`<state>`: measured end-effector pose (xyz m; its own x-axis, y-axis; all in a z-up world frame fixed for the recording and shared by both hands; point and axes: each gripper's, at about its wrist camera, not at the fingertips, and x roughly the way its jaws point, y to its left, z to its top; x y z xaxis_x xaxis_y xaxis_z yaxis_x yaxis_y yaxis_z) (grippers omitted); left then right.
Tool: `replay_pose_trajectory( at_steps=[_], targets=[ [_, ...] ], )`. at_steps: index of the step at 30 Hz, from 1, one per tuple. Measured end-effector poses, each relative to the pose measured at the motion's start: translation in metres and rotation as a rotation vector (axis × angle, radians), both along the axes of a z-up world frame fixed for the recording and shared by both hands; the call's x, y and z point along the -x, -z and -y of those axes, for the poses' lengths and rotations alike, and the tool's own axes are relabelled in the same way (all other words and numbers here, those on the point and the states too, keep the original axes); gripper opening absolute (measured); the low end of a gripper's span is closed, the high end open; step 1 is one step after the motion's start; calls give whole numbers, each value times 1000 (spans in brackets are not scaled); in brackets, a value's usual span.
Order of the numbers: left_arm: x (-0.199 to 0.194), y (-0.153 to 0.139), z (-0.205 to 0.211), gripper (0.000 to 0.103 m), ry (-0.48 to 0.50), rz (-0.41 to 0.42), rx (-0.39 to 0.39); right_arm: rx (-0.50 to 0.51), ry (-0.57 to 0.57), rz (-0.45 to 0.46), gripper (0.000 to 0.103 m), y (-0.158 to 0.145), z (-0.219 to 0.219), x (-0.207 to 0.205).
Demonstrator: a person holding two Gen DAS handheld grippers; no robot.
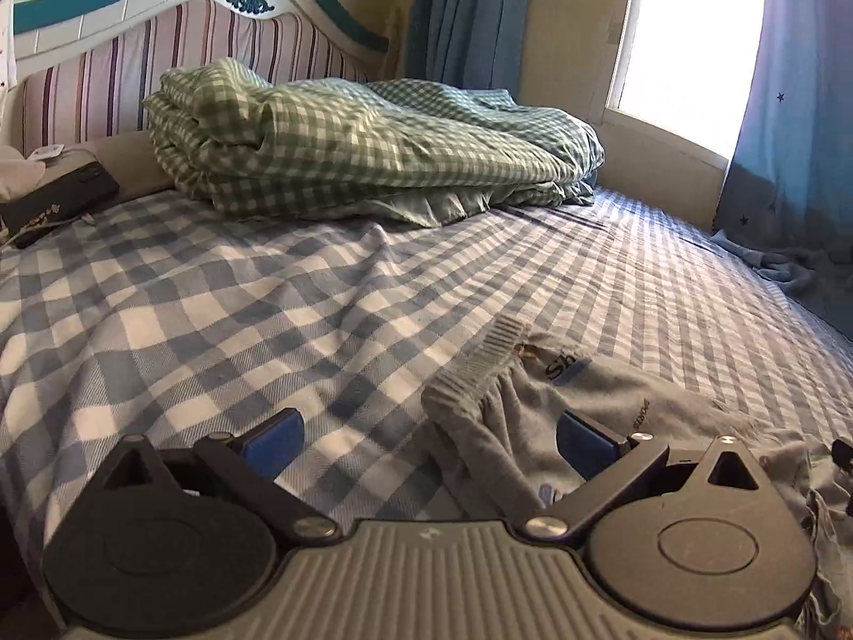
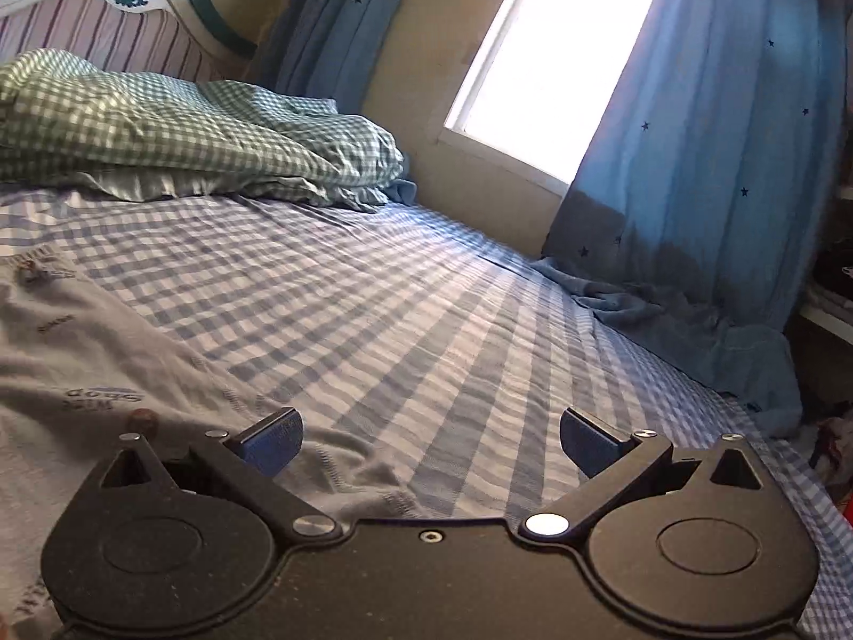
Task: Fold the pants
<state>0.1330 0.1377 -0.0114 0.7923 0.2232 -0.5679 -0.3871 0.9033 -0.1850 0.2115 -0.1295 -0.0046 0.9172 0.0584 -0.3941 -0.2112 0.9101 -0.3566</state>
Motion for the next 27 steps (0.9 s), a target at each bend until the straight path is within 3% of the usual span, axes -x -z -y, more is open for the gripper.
replay_pose_trajectory(
  at_steps=[5,10,12,16,19,23,25,27],
  targets=[
    [17,6,-3,103,45,-20,95,74,-14,-105,102,26,-22,-4],
    [21,6,-10,103,132,44,181,-54,-94,-66,102,-3,-41,-6],
    [17,9,-18,103,134,83,255,-14,-126,-79,102,-4,-57,-12],
    [6,20,-36,103,107,131,394,91,-200,-205,102,24,-79,-32],
    [0,22,-41,103,120,141,403,101,-221,-144,102,17,-75,-20],
    [-1,25,-40,100,113,147,437,62,-166,-93,102,1,-49,2],
    [1,27,-37,86,65,125,420,20,-131,-74,102,-2,-29,19],
    [4,27,-33,81,36,133,397,-3,-86,-53,102,-1,-10,37]
  ],
)
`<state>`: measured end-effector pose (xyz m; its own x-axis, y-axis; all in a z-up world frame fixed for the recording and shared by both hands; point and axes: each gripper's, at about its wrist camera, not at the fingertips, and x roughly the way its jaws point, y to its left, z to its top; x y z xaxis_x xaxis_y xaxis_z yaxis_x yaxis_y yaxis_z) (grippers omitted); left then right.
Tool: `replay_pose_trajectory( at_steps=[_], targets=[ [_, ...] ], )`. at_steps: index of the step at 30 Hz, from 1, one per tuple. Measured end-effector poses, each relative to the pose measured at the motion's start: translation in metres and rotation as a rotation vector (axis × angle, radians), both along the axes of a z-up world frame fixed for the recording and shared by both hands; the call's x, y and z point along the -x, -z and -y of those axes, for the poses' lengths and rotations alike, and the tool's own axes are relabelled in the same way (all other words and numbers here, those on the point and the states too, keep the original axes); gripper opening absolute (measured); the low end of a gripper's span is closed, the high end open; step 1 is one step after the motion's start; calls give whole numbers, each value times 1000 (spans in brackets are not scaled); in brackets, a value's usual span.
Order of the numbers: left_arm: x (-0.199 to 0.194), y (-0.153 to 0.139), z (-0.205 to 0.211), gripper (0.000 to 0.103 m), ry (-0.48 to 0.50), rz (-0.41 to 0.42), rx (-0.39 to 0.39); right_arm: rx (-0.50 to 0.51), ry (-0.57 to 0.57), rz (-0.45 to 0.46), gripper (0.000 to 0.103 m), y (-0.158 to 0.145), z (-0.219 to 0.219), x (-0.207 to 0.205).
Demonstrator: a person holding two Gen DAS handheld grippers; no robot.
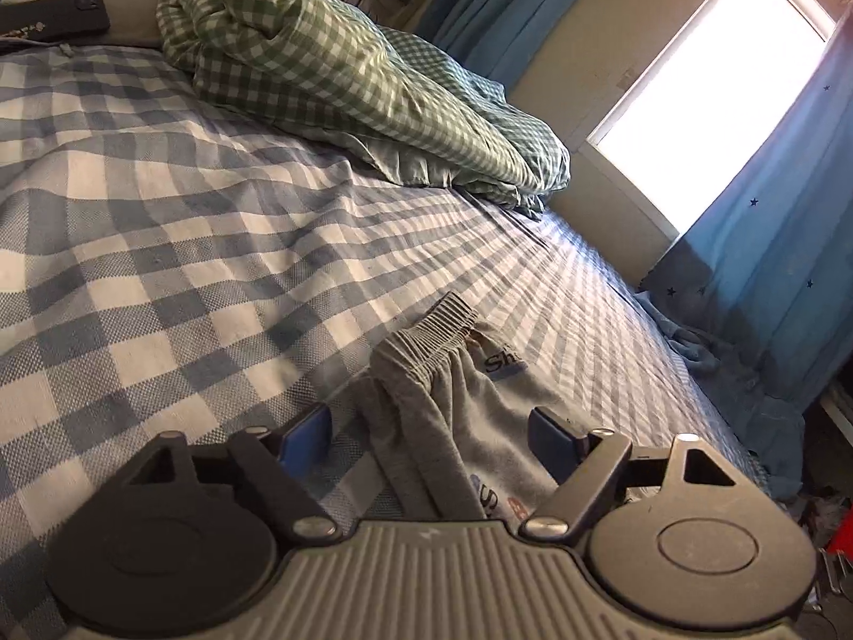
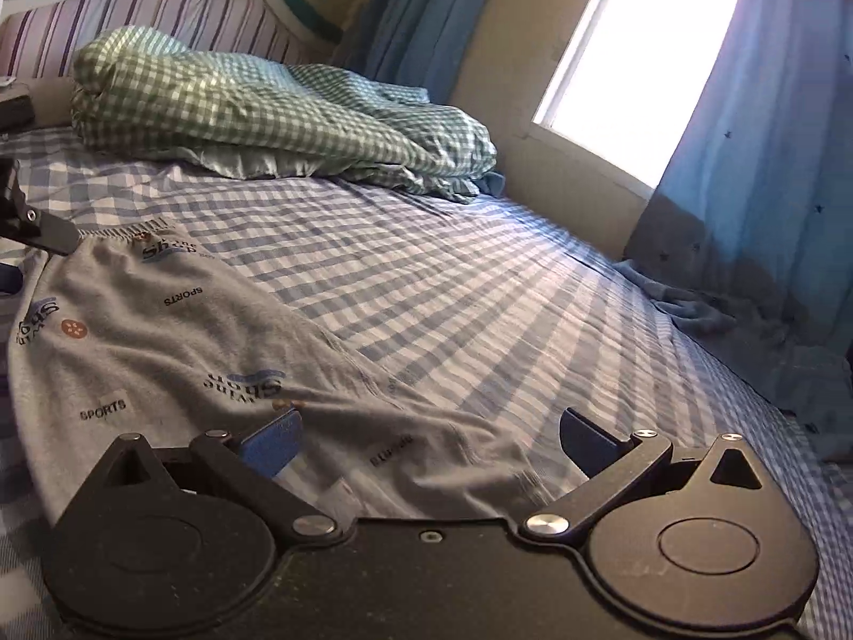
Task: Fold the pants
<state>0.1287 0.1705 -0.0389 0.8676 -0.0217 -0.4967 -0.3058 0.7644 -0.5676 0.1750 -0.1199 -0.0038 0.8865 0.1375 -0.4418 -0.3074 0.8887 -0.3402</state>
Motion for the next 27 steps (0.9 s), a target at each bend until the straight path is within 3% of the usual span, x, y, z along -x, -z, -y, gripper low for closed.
replay_pose_trajectory(
  at_steps=[5,10,15,17,19,21,24,27],
  targets=[
    [-5,1,-1,76,-2,27,98,-45,152,30,102,12,43,36],
    [-14,2,1,82,-50,1,111,-123,216,0,102,25,65,44],
    [-14,3,7,82,-72,-13,78,-146,213,-22,102,28,67,40],
    [-18,2,7,88,-70,-14,92,-139,209,-44,102,30,65,36],
    [-25,0,5,100,-47,-11,128,-134,208,-58,102,31,65,34],
    [-30,-2,4,101,-50,-26,156,-136,205,-62,102,32,65,33],
    [-24,1,0,100,-48,14,221,-140,202,-65,102,32,66,33],
    [-15,5,7,100,6,50,201,-135,201,-76,102,33,65,31]
  ],
)
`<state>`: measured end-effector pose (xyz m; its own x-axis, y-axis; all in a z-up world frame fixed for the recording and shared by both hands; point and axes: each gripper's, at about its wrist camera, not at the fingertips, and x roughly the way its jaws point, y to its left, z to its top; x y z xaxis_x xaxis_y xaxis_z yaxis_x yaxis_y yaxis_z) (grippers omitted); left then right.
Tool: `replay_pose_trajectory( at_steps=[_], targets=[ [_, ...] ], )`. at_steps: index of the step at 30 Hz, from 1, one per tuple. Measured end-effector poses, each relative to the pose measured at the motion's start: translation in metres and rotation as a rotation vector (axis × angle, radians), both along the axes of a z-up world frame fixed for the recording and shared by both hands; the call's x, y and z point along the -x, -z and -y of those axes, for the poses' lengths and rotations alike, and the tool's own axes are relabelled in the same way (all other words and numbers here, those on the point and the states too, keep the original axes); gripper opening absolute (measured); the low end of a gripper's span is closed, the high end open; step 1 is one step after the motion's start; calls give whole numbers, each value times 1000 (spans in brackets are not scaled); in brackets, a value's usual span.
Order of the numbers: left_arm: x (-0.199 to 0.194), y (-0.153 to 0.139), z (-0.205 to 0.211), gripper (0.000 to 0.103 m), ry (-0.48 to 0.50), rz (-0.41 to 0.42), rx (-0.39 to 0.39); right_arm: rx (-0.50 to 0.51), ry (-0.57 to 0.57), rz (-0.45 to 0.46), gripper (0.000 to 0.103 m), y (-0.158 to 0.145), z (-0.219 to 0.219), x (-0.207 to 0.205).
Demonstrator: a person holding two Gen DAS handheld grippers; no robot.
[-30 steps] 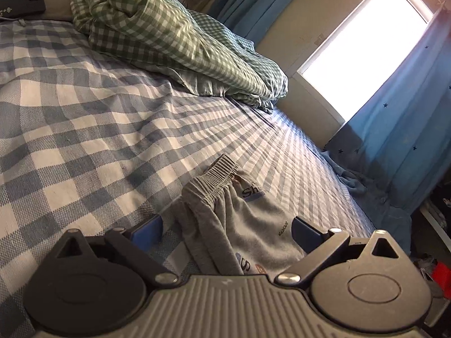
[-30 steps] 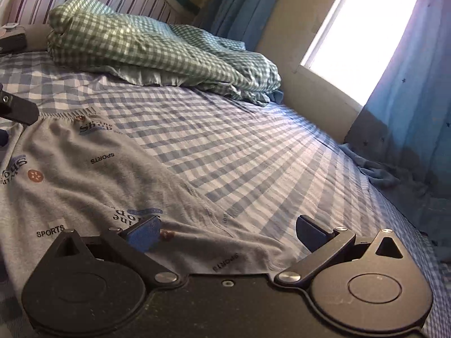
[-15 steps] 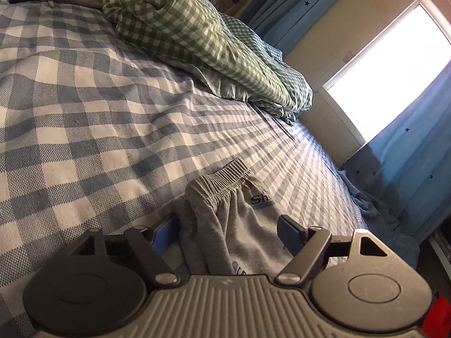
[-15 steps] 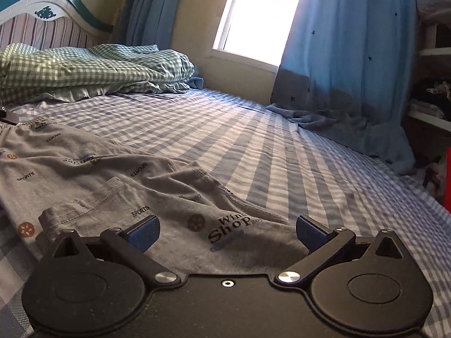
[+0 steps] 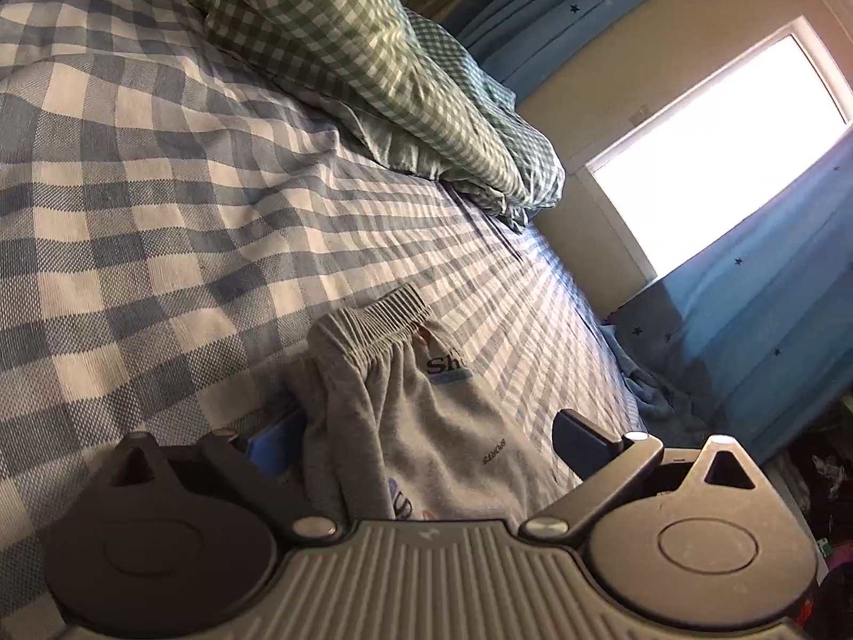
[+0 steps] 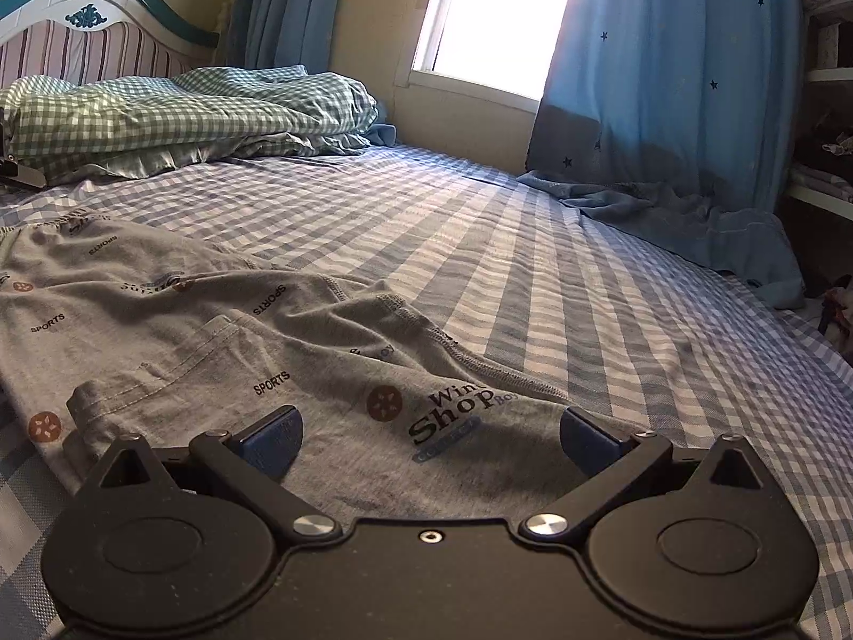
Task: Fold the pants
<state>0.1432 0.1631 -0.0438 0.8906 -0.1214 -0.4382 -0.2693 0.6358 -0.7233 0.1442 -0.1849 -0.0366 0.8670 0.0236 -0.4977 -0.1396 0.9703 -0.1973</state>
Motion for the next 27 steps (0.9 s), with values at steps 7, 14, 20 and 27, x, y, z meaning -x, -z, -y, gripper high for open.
replay_pose_trajectory(
  at_steps=[7,14,20,27],
  targets=[
    [4,0,16,98,32,28,43,7,-1,-7,102,2,1,-1],
    [6,20,-17,39,-229,-54,275,2,1,-17,102,2,1,-1],
    [5,27,-24,15,-259,-70,343,17,3,-16,102,3,-3,-1],
    [-6,-27,2,11,-200,33,229,-4,-9,53,102,-4,0,10]
  ],
)
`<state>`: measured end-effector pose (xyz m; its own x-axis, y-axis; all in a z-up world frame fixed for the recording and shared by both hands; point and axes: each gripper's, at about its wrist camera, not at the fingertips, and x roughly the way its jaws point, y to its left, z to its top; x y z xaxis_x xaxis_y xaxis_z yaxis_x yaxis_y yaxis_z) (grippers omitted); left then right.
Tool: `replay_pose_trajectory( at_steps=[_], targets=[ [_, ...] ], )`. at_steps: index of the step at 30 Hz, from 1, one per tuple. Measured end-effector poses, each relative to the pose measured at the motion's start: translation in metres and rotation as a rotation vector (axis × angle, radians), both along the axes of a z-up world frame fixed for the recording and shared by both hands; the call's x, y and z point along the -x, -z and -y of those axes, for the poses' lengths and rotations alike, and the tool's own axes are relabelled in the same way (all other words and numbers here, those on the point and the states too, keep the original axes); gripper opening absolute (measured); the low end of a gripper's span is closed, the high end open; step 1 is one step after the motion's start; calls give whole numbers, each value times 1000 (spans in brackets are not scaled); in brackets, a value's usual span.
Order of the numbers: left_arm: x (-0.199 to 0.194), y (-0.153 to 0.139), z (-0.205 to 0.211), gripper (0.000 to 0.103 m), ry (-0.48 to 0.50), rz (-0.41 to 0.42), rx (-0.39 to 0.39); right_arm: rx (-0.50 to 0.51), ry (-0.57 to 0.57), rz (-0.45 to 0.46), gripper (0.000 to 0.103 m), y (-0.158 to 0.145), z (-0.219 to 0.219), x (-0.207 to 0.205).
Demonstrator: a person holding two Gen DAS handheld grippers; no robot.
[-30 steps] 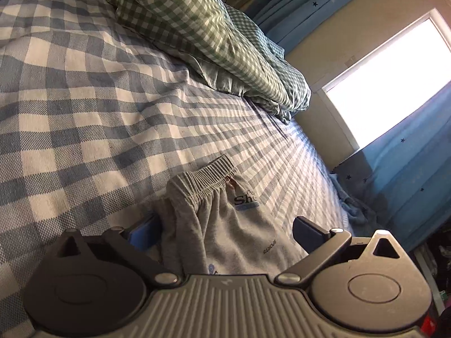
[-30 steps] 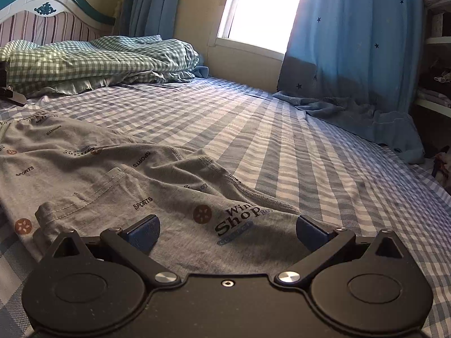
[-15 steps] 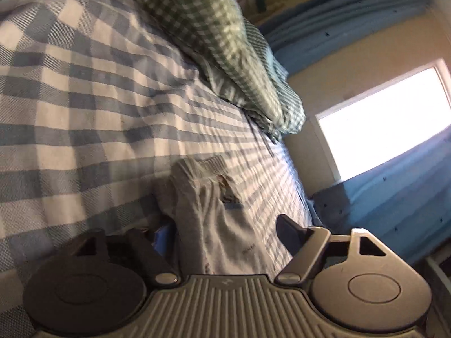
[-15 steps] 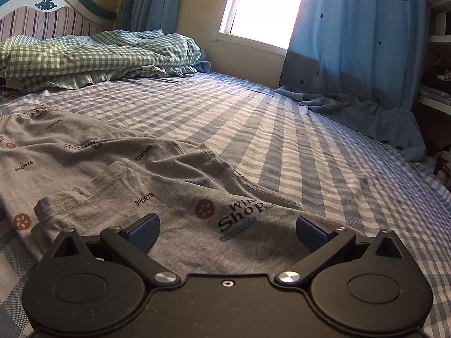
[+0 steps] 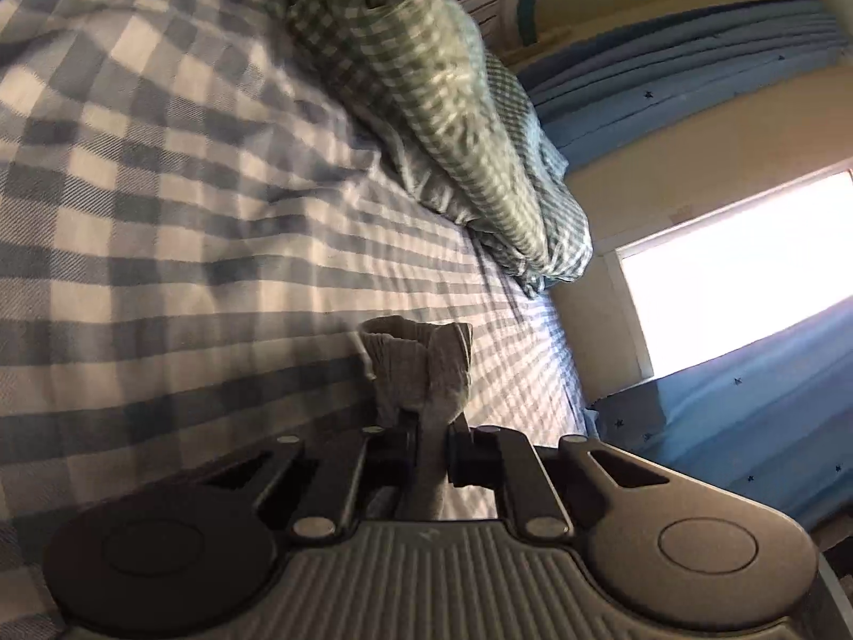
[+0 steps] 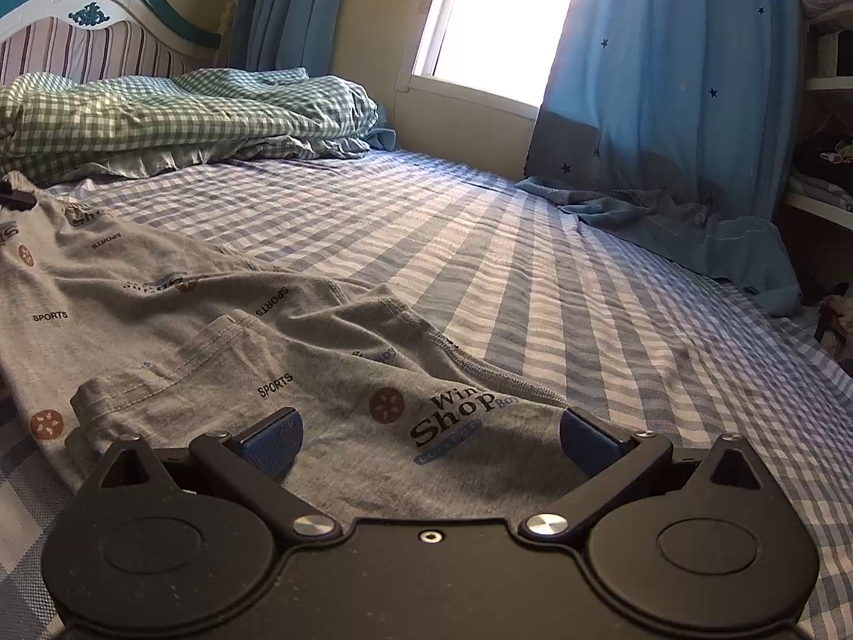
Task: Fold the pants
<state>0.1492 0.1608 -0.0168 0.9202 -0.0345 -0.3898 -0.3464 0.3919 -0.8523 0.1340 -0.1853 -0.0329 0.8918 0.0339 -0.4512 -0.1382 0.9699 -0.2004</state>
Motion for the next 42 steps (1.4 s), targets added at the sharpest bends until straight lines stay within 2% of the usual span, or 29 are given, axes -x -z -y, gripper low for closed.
replay_pose_trajectory(
  at_steps=[3,7,13,15,18,20,24,29,31,35,38,39,40,41,42],
  targets=[
    [-7,-32,21,10,64,59,-88,-24,-63,22,102,-4,-1,6],
    [-13,-66,61,10,174,115,-202,-11,-130,-4,102,-4,-7,5],
    [-17,-101,133,10,328,175,-312,-143,8,86,102,-22,45,30],
    [-16,-109,162,10,395,208,-358,-137,56,100,102,-25,68,42],
    [-13,-113,207,10,514,247,-414,-69,144,113,102,-25,102,61],
    [-9,-110,234,10,596,264,-455,-21,203,113,102,-22,125,74],
    [8,-91,297,10,810,277,-602,27,296,87,102,-12,166,97],
    [34,-38,357,10,1053,195,-758,2,380,45,102,3,204,117],
    [46,-20,371,10,1091,166,-841,-10,403,28,102,9,212,120],
    [62,-3,388,10,1101,169,-991,-40,429,11,102,17,220,126],
    [61,0,393,12,1136,146,-1034,-85,422,12,102,17,222,125],
    [62,-3,392,21,1145,143,-1030,-115,415,19,102,15,222,124],
    [62,-5,390,42,1156,144,-1015,-153,408,28,102,12,224,122],
    [60,-7,385,55,1157,149,-983,-195,404,41,102,9,224,122],
    [63,-9,379,74,1141,161,-948,-236,401,52,102,7,225,121]
  ],
)
